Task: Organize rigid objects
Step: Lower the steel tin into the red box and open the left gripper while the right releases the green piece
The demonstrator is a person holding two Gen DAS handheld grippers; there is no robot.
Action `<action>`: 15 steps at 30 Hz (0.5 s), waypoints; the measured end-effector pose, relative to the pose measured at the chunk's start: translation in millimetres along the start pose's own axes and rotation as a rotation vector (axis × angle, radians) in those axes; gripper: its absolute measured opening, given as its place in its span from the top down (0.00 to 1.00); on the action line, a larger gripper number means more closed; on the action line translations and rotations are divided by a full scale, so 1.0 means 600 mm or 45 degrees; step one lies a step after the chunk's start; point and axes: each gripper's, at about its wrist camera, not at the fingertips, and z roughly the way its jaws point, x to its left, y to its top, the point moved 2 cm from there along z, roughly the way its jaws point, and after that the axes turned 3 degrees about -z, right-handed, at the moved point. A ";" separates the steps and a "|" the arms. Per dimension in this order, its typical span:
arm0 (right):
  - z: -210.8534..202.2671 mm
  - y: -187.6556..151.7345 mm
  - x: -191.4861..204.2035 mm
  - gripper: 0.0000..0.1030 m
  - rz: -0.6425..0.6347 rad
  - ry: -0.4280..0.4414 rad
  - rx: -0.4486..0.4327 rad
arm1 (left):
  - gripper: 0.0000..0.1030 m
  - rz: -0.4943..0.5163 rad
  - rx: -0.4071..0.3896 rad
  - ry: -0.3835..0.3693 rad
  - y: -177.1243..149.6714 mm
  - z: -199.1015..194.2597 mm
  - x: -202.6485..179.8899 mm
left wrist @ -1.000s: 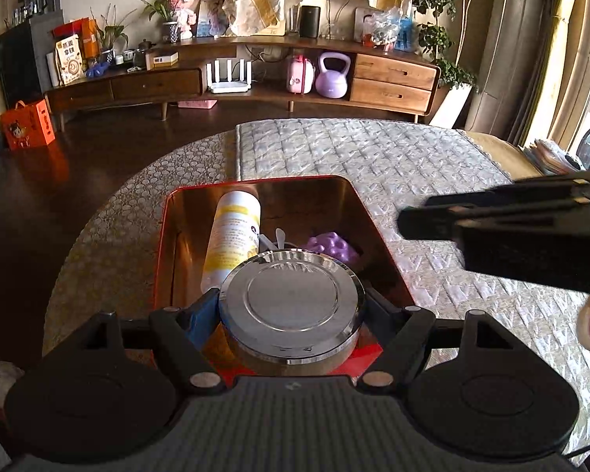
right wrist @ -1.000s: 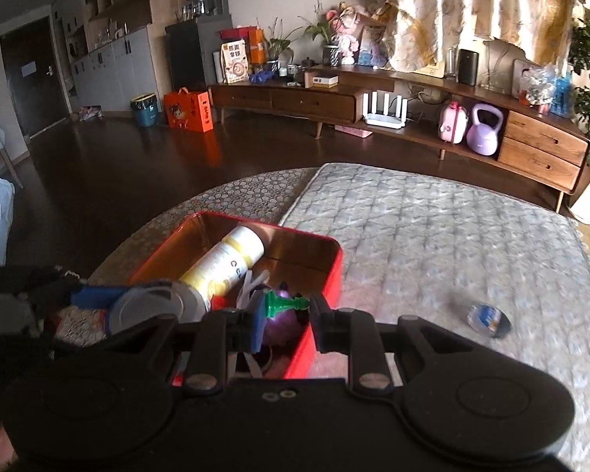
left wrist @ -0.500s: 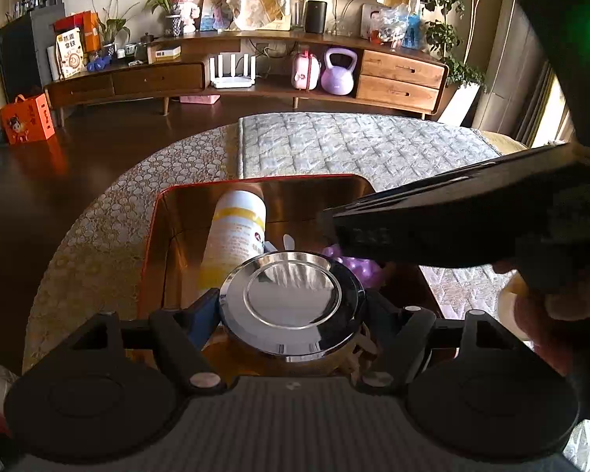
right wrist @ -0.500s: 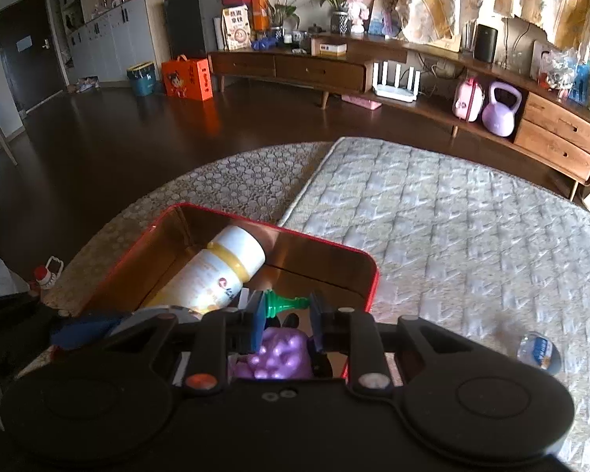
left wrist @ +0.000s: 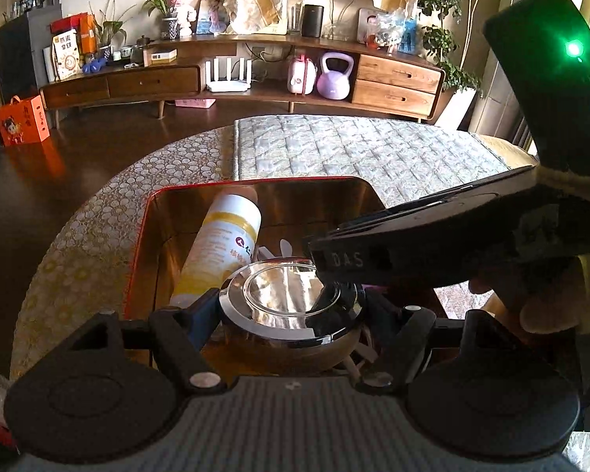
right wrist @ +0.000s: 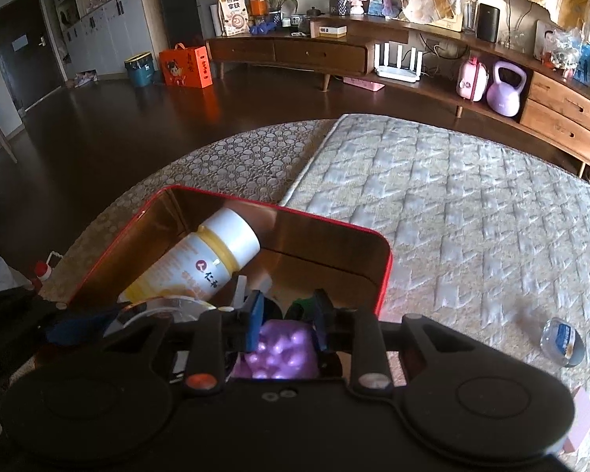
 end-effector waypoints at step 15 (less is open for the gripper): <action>-0.064 -0.007 -0.013 0.63 0.069 0.026 -0.067 | 0.26 -0.041 0.016 0.004 -0.007 -0.010 0.005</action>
